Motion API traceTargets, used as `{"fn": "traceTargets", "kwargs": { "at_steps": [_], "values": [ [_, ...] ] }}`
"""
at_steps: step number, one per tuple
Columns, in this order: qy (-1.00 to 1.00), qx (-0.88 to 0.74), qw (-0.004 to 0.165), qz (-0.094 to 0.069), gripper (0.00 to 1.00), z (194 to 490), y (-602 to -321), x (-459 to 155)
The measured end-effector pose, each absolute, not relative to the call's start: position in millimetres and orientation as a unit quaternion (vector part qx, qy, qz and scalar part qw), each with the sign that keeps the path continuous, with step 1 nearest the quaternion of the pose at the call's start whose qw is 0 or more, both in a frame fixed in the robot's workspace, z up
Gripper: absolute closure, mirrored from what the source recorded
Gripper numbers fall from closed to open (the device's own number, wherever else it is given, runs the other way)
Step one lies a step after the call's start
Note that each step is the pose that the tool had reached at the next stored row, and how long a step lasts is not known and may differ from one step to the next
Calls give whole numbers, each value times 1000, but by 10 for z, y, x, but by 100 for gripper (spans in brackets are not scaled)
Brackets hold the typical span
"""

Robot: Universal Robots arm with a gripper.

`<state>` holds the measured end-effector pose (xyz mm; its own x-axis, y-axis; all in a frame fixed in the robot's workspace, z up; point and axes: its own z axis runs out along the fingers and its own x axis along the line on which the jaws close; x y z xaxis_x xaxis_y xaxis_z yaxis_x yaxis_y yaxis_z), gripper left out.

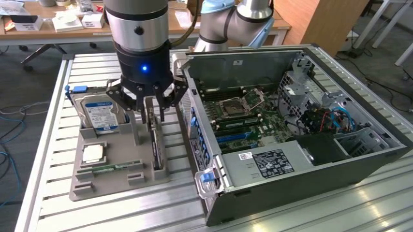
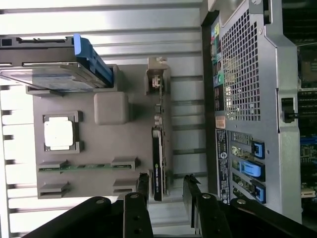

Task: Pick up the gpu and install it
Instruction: 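Pick up the gpu and move the gpu toward the slot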

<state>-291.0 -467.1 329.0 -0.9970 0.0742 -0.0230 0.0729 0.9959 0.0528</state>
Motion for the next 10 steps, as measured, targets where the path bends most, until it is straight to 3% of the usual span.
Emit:
{"fn": "traceTargets", "kwargs": {
  "at_steps": [10],
  "values": [
    [999,37,13,24,59,3205,-4671,-2910]
  ]
}}
